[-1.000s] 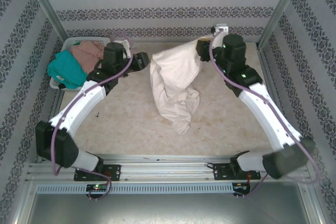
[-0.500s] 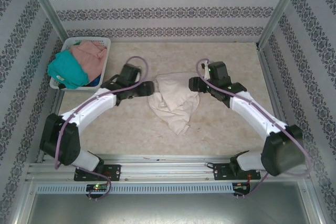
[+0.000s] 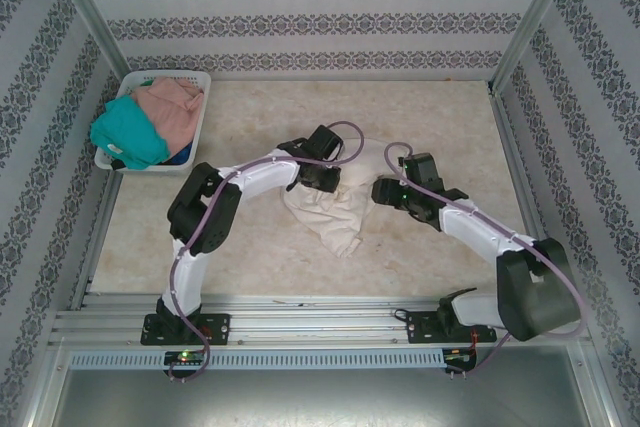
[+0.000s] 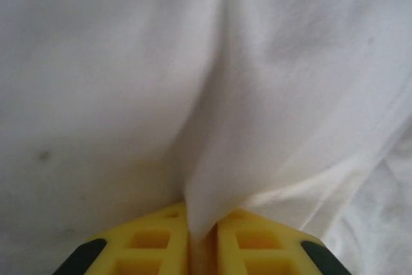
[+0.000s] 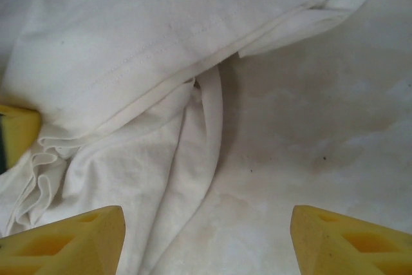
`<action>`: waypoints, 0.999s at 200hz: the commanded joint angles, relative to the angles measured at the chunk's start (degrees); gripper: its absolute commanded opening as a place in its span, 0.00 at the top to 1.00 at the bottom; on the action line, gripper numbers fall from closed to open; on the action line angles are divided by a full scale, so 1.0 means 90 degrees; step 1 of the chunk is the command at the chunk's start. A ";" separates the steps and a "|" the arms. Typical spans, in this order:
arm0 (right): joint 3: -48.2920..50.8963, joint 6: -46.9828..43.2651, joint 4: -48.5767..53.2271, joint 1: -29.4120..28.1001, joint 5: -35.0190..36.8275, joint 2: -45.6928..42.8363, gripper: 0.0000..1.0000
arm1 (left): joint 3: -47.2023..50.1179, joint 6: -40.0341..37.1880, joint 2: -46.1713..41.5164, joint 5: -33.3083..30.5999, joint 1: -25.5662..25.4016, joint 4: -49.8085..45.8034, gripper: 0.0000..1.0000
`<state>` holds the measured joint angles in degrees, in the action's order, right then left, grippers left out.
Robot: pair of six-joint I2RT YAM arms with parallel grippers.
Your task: Fold and stack the t-shirts
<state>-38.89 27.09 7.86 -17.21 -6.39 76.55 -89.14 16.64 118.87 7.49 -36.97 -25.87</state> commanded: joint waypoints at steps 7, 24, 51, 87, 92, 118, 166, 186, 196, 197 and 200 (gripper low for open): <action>-0.0531 -0.0290 -0.0312 -0.0165 0.0193 0.0462 0.31 | -0.0408 -0.0255 -0.1002 -0.0353 0.0379 -0.0373 0.87; -0.0907 -0.0482 -0.0278 -0.0238 0.0286 0.0800 0.31 | -0.0672 -0.0309 -0.1198 -0.0497 0.0738 -0.0361 0.90; -0.1499 -0.0790 -0.0252 -0.0384 0.0276 0.1365 0.32 | -0.1578 -0.0235 -0.0324 -0.0505 0.1532 -0.0567 0.74; -0.1962 -0.1100 -0.0139 -0.0664 0.0145 0.2052 0.32 | -0.1637 0.0352 0.0158 -0.0552 0.1889 -0.1181 0.50; -0.1991 -0.1156 -0.0104 -0.0714 0.0176 0.2127 0.32 | -0.1344 0.0481 -0.0007 -0.0542 0.1878 -0.1068 0.45; -0.2081 -0.1233 -0.0050 -0.0802 0.0274 0.2421 0.34 | 0.0408 0.0876 -0.1245 -0.0325 0.1779 -0.0196 0.38; -0.2564 -0.1320 0.0285 -0.0860 0.0227 0.2768 0.70 | 0.2655 0.1209 -0.2787 0.0139 0.0633 0.1018 0.32; -0.2434 -0.1252 0.0442 -0.1017 0.0271 0.2429 0.93 | 0.3386 0.1532 -0.2728 0.0312 0.0242 0.1698 0.29; -0.2256 -0.1135 0.0443 -0.1134 0.0311 0.2121 1.00 | 0.3666 0.1699 -0.2554 0.0346 0.0199 0.2059 0.28; -0.2234 -0.1125 0.0444 -0.1149 0.0311 0.2086 1.00 | 0.3685 0.1707 -0.2529 0.0353 0.0200 0.2081 0.28; -0.2173 -0.1102 0.0446 -0.1183 0.0314 0.1972 1.00 | 0.3718 0.1732 -0.2450 0.0362 0.0201 0.2145 0.28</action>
<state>-60.29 16.75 9.65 -25.21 -4.47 100.12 -61.78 27.42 92.27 8.88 -34.44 -14.79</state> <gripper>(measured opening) 0.056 0.715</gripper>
